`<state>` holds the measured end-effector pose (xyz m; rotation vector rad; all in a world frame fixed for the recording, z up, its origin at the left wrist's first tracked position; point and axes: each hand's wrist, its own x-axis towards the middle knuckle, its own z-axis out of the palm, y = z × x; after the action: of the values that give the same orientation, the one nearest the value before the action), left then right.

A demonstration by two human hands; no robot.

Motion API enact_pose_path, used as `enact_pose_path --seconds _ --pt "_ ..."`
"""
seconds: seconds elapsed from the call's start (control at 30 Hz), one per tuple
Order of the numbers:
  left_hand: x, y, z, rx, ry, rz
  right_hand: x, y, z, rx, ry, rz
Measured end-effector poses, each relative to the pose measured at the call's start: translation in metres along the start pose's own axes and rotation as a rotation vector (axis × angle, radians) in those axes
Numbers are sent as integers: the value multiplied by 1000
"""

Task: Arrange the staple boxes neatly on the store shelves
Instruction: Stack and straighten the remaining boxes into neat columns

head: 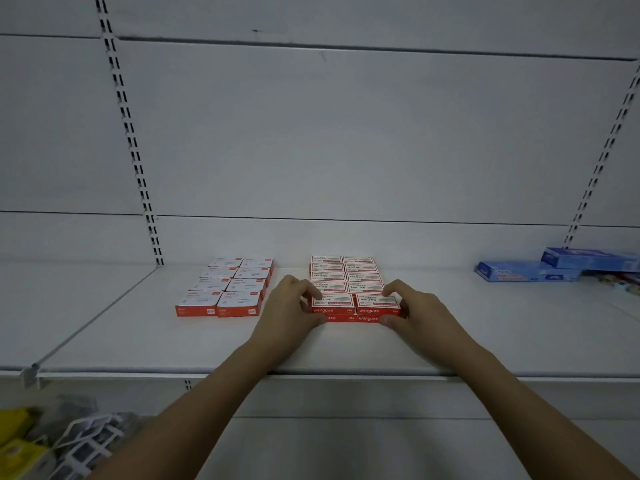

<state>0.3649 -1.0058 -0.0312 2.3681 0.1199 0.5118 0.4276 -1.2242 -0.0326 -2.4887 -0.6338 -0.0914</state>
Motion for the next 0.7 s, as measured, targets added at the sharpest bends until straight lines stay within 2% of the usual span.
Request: enact_pose_path --seconds 0.13,0.23,0.3,0.37,0.5,0.6,0.7 --pt "3 -3 0 -81 -55 -29 -1 0 -1 187 16 53" --pt "5 5 1 -357 -73 -184 6 -5 -3 549 103 217" --pt "10 14 2 -556 -127 -301 15 -10 -3 849 84 330" --pt "13 26 3 -738 -168 -349 21 -20 -1 1071 12 360" --pt "21 26 14 -773 -193 -342 34 -28 10 978 -81 335" --pt "29 22 11 -822 -197 -389 38 -20 5 1007 -137 322" --pt "38 19 11 -830 -155 -378 42 -23 -3 969 -68 325"
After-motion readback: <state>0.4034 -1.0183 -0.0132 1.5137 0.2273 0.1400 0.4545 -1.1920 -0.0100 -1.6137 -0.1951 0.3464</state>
